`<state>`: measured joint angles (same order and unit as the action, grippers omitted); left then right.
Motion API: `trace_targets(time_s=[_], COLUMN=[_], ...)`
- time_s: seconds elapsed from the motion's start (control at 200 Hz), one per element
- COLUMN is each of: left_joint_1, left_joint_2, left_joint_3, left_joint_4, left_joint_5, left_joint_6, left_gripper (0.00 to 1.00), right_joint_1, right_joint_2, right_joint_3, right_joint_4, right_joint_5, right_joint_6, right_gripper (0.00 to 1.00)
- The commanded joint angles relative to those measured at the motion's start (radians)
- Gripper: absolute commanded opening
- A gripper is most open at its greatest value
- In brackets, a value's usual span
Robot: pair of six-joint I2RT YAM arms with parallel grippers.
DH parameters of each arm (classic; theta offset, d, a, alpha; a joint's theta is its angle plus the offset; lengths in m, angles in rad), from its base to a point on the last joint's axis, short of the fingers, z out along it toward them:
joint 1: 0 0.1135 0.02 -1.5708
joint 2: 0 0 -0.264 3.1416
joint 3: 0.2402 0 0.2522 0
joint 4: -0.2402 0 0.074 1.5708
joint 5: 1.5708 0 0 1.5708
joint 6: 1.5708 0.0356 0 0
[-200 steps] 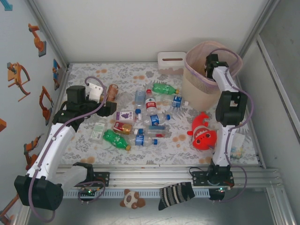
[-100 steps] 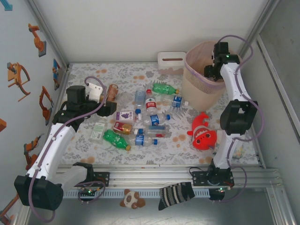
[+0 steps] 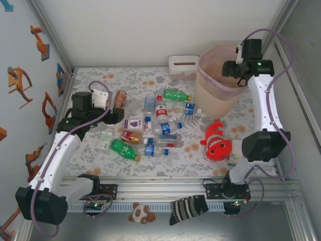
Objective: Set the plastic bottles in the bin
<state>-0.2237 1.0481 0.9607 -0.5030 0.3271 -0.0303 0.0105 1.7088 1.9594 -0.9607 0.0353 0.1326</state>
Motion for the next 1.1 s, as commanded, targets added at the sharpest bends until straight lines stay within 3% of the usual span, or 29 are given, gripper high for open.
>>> trace_targets(time_s=[0.0,0.315,0.496,0.876,1.092], left_joint_1=[-0.016,-0.120,-0.121,0.012,0.024], left_joint_2=[0.025,0.113,0.107,0.306,0.459], left_joint_3=[0.033,0.059,0.000,-0.011,0.060], left_joint_4=[-0.064,-0.249,-0.318,-0.293,-0.328], left_joint_5=[-0.046,-0.294,-0.423,-0.335,-0.379], left_joint_6=[-0.091,-0.253,-0.319,-0.152,-0.079], left_gripper=[0.78,0.74,0.74,0.77,0.77], right_joint_1=[0.006,0.025,0.027,0.026,0.028], right_joint_2=[-0.066,-0.243,-0.324,-0.389,-0.425], right_joint_3=[-0.024,-0.160,-0.244,-0.310,-0.327], right_joint_4=[0.014,0.057,0.078,0.100,0.099], right_joint_5=[-0.073,-0.176,-0.214,-0.241,-0.234], right_joint_6=[0.041,0.089,0.096,0.126,0.142], right_gripper=[0.72,0.70,0.69,0.69,0.69])
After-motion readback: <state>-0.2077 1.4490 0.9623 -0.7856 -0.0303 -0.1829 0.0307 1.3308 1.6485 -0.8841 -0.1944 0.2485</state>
